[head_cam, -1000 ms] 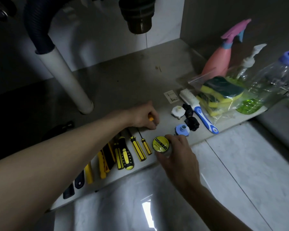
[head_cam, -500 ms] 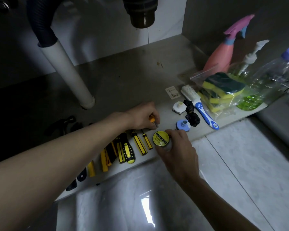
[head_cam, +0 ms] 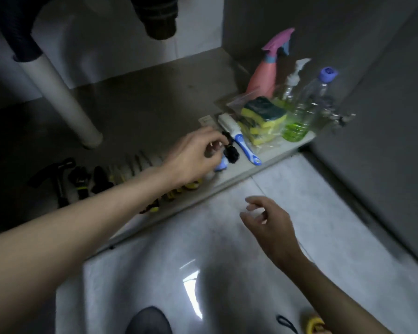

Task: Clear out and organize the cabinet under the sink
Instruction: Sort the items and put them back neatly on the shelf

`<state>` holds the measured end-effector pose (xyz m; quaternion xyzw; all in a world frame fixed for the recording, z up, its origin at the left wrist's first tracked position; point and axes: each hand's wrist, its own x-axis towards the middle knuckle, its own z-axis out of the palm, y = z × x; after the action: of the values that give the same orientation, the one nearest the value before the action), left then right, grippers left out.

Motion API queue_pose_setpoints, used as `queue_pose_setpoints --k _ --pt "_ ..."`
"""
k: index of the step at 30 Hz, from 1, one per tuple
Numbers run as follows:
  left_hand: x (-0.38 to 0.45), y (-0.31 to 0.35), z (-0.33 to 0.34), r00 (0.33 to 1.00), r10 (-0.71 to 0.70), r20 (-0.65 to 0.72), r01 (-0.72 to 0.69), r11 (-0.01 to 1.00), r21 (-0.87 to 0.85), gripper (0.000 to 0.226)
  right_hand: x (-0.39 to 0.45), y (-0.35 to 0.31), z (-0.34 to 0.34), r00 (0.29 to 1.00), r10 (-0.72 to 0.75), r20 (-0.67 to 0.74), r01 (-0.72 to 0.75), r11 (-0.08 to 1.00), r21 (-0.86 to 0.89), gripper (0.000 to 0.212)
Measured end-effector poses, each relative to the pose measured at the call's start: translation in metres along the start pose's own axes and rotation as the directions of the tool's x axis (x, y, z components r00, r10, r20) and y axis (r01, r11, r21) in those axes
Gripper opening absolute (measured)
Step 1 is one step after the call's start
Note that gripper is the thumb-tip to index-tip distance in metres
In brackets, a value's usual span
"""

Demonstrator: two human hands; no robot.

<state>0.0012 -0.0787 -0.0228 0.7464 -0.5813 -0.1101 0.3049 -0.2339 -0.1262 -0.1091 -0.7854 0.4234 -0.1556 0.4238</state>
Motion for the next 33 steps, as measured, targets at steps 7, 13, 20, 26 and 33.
queue_pose_setpoints --k 7,13,20,26,33 --pt "-0.070 0.113 0.111 0.915 -0.013 0.404 0.048 0.996 -0.076 0.026 -0.119 0.116 -0.106 0.924 0.371 -0.091 -0.380 0.917 -0.118 0.016" --pt "-0.139 0.169 0.215 0.710 0.033 0.704 -0.081 0.996 0.035 0.041 -0.212 0.177 -0.113 0.836 0.527 -0.155 -0.546 0.826 -0.137 0.021" --pt "-0.160 0.185 0.287 0.687 0.112 0.718 -0.211 0.976 0.049 0.057 -0.225 0.199 -0.090 0.807 0.565 -0.171 -0.590 0.789 -0.175 0.032" --pt "-0.163 0.175 0.310 0.701 0.115 0.703 -0.266 0.958 0.109 0.033 -0.209 0.203 -0.081 0.796 0.569 -0.208 -0.600 0.788 -0.139 0.022" --pt "-0.138 0.147 0.291 0.722 -0.015 0.692 0.002 1.000 0.019 0.045 -0.171 0.195 -0.083 0.792 0.509 -0.338 -0.560 0.826 -0.069 0.031"
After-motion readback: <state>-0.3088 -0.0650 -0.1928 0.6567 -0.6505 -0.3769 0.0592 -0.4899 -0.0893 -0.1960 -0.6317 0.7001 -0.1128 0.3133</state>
